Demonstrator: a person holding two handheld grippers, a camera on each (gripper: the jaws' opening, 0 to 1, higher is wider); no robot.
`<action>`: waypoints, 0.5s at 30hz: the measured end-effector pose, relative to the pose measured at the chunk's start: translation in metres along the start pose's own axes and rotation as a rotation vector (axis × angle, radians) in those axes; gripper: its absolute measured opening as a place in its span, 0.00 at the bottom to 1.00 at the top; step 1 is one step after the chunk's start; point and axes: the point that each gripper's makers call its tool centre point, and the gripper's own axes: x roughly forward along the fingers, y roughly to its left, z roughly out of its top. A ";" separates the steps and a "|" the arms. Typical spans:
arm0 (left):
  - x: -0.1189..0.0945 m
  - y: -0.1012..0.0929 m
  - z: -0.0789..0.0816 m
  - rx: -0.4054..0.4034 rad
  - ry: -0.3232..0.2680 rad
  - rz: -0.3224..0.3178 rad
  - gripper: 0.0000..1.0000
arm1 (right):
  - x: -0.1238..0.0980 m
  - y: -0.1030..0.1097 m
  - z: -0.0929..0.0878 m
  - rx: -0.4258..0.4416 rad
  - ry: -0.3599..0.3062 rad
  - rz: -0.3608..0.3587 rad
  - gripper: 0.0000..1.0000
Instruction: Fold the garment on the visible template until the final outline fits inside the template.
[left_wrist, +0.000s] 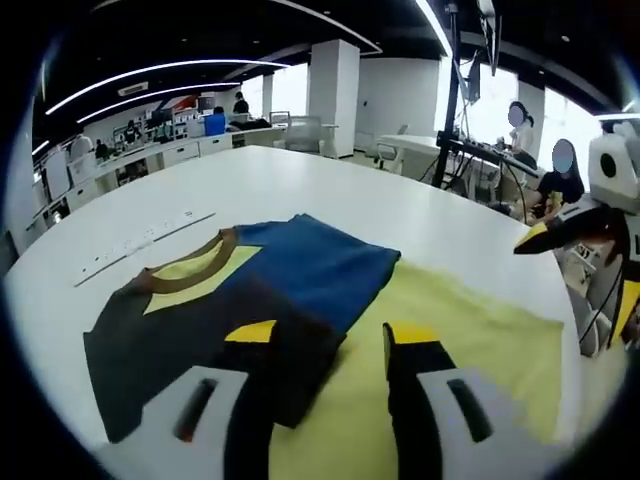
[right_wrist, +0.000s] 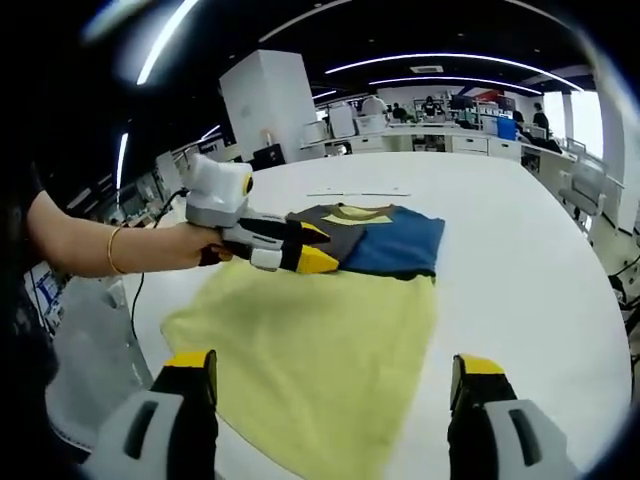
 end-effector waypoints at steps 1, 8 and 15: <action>-0.001 0.002 0.001 -0.004 -0.003 0.008 0.53 | 0.000 0.001 0.001 -0.001 -0.001 0.001 0.98; -0.020 0.019 0.013 0.006 -0.030 0.084 0.85 | 0.004 0.003 0.005 -0.016 0.000 0.012 0.98; -0.042 0.029 0.017 -0.057 -0.061 0.082 0.96 | 0.012 0.005 0.015 -0.044 0.000 0.026 0.98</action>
